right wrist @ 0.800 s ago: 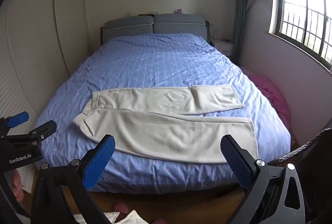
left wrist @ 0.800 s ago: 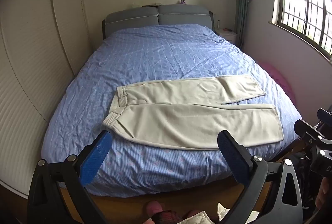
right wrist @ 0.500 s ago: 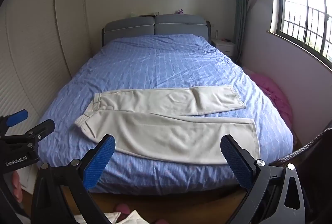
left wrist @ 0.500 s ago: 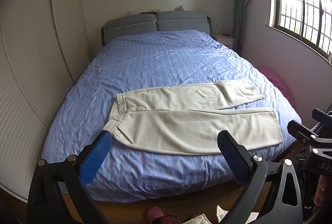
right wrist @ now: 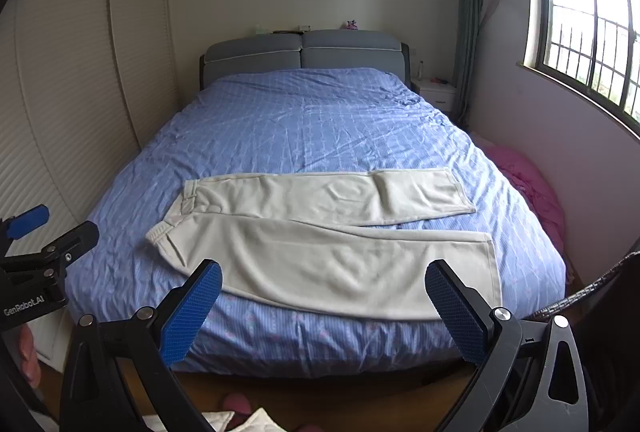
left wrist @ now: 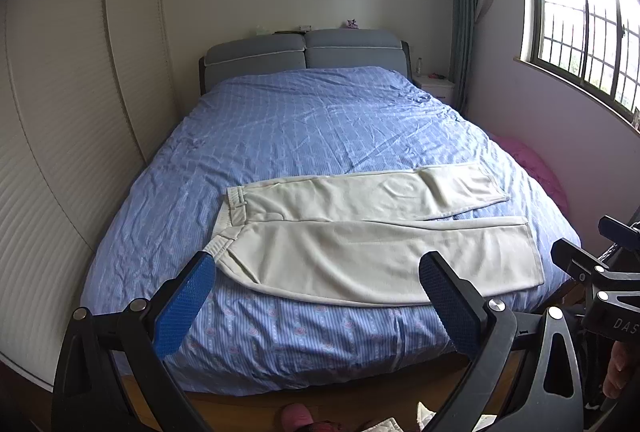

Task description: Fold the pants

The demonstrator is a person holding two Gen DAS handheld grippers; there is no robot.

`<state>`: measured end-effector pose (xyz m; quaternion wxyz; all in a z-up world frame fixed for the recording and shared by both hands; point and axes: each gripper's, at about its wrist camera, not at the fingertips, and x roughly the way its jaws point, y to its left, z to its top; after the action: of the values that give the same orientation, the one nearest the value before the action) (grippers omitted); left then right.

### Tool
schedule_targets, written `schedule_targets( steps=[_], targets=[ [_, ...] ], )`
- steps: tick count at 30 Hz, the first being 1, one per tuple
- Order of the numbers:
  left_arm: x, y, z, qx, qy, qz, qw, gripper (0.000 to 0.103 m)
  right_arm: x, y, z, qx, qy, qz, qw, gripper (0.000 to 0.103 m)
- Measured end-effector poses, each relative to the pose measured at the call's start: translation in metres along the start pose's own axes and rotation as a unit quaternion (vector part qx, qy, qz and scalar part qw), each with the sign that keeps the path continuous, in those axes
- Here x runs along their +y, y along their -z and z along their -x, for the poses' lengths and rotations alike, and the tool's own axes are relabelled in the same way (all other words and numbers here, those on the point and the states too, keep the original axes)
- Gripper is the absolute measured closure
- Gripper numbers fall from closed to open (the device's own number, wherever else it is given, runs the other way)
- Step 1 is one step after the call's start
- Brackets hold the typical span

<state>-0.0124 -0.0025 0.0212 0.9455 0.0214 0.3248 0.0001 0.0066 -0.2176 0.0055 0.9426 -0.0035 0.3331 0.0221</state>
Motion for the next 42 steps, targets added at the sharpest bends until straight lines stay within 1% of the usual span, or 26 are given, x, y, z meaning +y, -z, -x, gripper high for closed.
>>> schedule_targets(
  steps=[7, 42],
  targets=[
    [0.002, 0.002, 0.002, -0.002, -0.001, 0.007, 1.0, 0.0, 0.005, -0.003, 0.0, 0.0, -0.002, 0.003, 1.0, 0.0],
    [0.007, -0.004, 0.007, -0.015, -0.003, 0.01, 0.9998, 0.0, 0.013, -0.007, 0.002, -0.008, -0.007, 0.01, 1.0, 0.0]
  ],
)
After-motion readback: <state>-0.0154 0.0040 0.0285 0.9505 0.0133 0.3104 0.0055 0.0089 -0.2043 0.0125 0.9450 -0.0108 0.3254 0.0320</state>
